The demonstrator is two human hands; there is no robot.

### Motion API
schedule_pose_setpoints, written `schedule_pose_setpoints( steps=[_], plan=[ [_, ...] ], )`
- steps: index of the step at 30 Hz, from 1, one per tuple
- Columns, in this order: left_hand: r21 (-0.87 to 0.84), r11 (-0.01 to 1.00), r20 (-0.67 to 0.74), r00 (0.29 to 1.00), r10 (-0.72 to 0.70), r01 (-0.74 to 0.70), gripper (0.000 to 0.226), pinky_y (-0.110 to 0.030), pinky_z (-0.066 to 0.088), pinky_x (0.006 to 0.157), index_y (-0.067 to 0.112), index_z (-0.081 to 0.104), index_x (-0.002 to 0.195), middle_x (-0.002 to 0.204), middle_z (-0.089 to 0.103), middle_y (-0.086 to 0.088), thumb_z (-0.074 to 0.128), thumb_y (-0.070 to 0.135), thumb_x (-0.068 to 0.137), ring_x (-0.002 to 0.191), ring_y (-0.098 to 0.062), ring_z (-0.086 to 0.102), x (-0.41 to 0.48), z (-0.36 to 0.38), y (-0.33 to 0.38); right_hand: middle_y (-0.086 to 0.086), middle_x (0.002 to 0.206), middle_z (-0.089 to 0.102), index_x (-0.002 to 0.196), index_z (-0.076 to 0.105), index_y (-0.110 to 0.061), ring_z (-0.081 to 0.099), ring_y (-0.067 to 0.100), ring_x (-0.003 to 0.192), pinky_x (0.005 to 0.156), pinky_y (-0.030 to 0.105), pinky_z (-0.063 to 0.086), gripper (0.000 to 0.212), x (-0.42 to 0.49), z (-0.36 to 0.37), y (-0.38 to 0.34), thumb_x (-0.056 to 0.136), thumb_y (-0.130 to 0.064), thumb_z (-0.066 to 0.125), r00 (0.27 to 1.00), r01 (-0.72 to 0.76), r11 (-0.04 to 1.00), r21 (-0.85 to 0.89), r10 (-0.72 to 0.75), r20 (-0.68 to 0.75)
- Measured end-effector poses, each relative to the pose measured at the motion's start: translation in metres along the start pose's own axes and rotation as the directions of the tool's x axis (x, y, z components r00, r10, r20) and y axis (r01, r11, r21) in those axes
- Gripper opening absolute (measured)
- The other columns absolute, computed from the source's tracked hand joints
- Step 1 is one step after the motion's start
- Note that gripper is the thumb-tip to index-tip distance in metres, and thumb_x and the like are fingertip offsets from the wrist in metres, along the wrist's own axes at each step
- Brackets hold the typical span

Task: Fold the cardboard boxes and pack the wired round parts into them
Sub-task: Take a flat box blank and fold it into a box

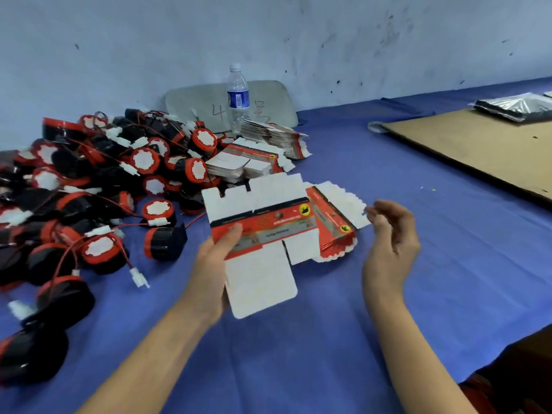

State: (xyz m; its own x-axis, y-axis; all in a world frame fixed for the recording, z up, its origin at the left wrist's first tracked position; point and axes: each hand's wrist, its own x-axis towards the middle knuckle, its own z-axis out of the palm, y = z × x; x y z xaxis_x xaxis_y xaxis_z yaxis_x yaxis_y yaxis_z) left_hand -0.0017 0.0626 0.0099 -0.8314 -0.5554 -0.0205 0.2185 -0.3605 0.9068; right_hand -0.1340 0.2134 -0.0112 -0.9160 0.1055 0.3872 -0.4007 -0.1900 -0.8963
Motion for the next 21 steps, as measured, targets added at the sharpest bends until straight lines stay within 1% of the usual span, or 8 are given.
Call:
schedule_pose_setpoints(
  steps=[2,4,6,9,11,14,18,21],
  plan=[
    [-0.03,1.0,-0.078,0.997,-0.009,0.006,0.035,-0.029,0.057,0.057,0.018,0.065,0.108,0.093,0.075,-0.007,0.056,0.033,0.078,0.078,-0.022,0.073,-0.009,-0.021,-0.007,-0.01,0.103,0.067,0.112,0.061,-0.019,0.065,0.004,0.097,0.079,0.014,0.046,0.027,-0.012,0.017,-0.012,0.089,-0.03,0.052,0.966,-0.028,0.999,-0.021,0.033,0.255],
    [-0.061,0.996,-0.099,0.994,0.054,-0.06,0.043,-0.031,0.058,0.064,0.021,0.059,0.123,0.104,0.074,-0.006,0.052,0.034,0.082,0.088,-0.023,0.073,-0.013,-0.034,-0.008,-0.021,0.109,0.062,0.135,0.049,-0.026,0.061,-0.008,0.097,0.076,0.01,0.048,0.06,-0.027,0.047,-0.022,0.082,-0.053,0.055,0.821,-0.024,0.985,-0.173,0.118,0.558],
    [-0.082,0.985,-0.085,0.986,0.146,-0.152,0.043,-0.031,0.058,0.069,0.033,0.055,0.13,0.118,0.07,-0.005,0.046,0.037,0.088,0.1,-0.024,0.07,-0.014,-0.039,-0.001,-0.023,0.12,0.055,0.148,0.031,-0.028,0.055,-0.009,0.108,0.088,0.017,0.049,0.091,-0.039,0.077,-0.027,0.072,-0.072,0.055,0.695,0.024,0.956,-0.293,0.195,0.692],
    [-0.078,0.971,-0.096,0.971,0.218,-0.226,0.044,-0.032,0.057,0.073,0.039,0.049,0.135,0.128,0.064,-0.009,0.044,0.041,0.092,0.106,-0.025,0.068,-0.017,-0.042,0.009,-0.005,0.143,0.041,0.149,0.028,-0.03,0.043,0.013,0.13,0.106,0.036,0.04,0.103,-0.047,0.107,-0.029,0.063,-0.078,0.059,0.671,-0.06,0.944,-0.324,0.278,0.687],
    [0.024,0.97,-0.102,0.964,0.245,-0.244,0.045,-0.03,0.057,0.076,0.039,0.053,0.133,0.127,0.064,-0.008,0.051,0.048,0.089,0.107,-0.024,0.067,-0.02,-0.043,0.009,-0.006,0.14,0.045,0.146,0.03,-0.036,0.046,0.01,0.125,0.103,0.033,0.043,0.099,-0.052,0.116,-0.027,0.06,-0.074,0.06,0.655,-0.126,0.952,-0.28,0.292,0.697],
    [0.174,0.948,-0.128,0.948,0.291,-0.267,0.041,-0.023,0.056,0.077,0.051,0.064,0.115,0.119,0.069,0.008,0.059,0.057,0.074,0.106,-0.014,0.067,-0.022,-0.041,0.005,-0.019,0.138,0.047,0.141,0.035,-0.045,0.043,-0.001,0.126,0.103,0.032,0.044,0.092,-0.064,0.117,-0.02,0.059,-0.073,0.063,0.62,-0.098,0.978,-0.182,0.203,0.758],
    [0.247,0.927,-0.106,0.943,0.317,-0.283,0.035,-0.022,0.055,0.083,0.065,0.06,0.106,0.115,0.067,0.021,0.066,0.045,0.077,0.108,-0.01,0.065,-0.021,-0.042,0.002,-0.045,0.114,0.05,0.129,0.039,-0.055,0.05,-0.018,0.107,0.076,0.003,0.045,0.076,-0.056,0.108,-0.019,0.061,-0.062,0.073,0.611,-0.125,0.991,-0.055,0.121,0.782],
    [0.229,0.95,-0.224,0.938,0.263,-0.212,0.034,-0.017,0.055,0.067,0.061,0.067,0.091,0.097,0.073,0.018,0.063,0.035,0.07,0.095,-0.008,0.069,-0.019,-0.05,0.0,-0.044,0.108,0.055,0.131,0.043,-0.047,0.056,-0.015,0.099,0.071,0.002,0.044,0.071,-0.051,0.104,-0.017,0.067,-0.052,0.075,0.604,-0.179,0.983,-0.029,0.133,0.786]
  ],
)
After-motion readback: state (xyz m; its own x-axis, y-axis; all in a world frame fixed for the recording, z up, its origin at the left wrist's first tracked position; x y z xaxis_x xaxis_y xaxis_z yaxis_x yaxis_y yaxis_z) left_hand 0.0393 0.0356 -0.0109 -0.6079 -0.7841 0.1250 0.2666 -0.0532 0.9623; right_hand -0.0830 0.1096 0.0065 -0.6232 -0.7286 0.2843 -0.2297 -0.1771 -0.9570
